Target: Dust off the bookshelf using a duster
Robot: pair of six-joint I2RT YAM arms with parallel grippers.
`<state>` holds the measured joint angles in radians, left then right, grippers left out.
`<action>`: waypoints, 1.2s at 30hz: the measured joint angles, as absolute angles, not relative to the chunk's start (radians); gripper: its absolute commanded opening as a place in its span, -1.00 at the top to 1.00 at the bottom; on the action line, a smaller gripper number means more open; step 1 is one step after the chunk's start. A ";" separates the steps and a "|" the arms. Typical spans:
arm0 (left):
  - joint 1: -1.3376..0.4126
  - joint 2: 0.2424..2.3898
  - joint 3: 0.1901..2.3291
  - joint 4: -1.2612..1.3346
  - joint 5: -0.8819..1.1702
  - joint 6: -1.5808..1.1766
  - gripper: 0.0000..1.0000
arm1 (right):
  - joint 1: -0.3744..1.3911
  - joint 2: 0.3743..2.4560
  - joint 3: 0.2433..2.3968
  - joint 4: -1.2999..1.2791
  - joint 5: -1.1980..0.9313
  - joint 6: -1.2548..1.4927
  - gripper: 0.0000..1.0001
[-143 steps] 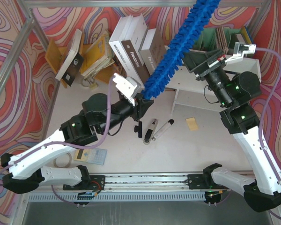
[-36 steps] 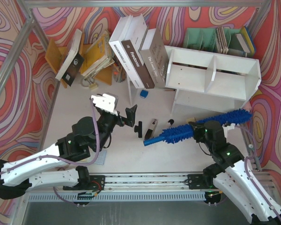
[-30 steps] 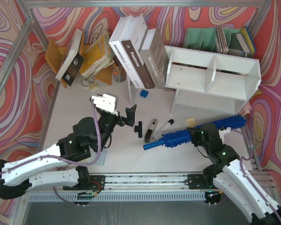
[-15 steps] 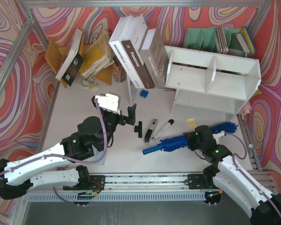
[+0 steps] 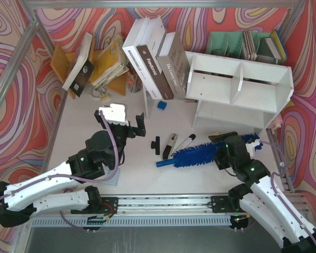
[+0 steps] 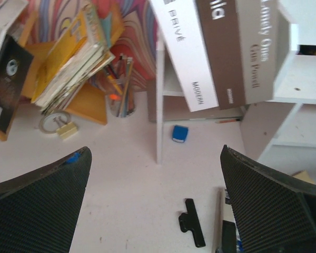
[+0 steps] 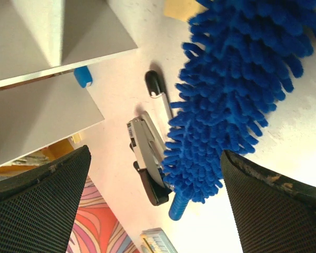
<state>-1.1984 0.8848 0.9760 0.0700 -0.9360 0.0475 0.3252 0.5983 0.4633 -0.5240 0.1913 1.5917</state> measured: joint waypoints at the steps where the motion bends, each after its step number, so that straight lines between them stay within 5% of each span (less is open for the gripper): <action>1: -1.193 0.880 0.968 0.069 -0.954 0.041 -0.96 | 0.325 0.596 0.484 -0.540 0.200 1.571 -0.98; 11: -1.114 0.824 0.759 0.086 -1.140 0.020 -0.96 | 0.325 0.561 0.585 -0.458 0.307 0.976 -0.97; 21: -0.805 0.771 0.482 0.156 -1.201 -0.085 -0.97 | 0.325 0.709 0.572 -0.169 0.433 0.456 -0.97; 36: -0.391 0.909 0.157 0.605 -0.916 -0.013 -0.97 | 0.324 0.935 0.258 0.421 0.591 0.177 -0.97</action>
<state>-0.3912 0.9089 0.1566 0.6048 -0.9165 -0.0132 0.3241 0.9352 0.2581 0.4206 0.5911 0.1772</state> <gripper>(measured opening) 0.983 0.987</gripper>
